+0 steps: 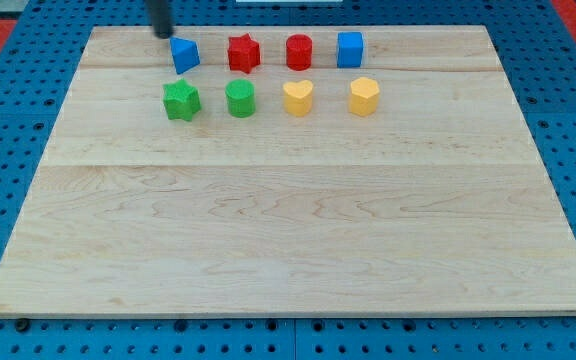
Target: Move blue cube towards the yellow hexagon
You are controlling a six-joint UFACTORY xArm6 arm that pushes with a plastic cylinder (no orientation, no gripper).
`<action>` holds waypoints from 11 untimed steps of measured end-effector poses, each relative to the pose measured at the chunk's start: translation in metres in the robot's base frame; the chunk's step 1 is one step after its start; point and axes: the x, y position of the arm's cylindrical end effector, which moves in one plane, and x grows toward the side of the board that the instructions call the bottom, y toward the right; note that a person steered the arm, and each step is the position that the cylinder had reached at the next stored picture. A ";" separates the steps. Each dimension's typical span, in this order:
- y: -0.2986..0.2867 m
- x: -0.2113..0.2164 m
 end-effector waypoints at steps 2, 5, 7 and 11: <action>0.150 -0.002; 0.246 0.001; 0.213 0.037; 0.250 0.062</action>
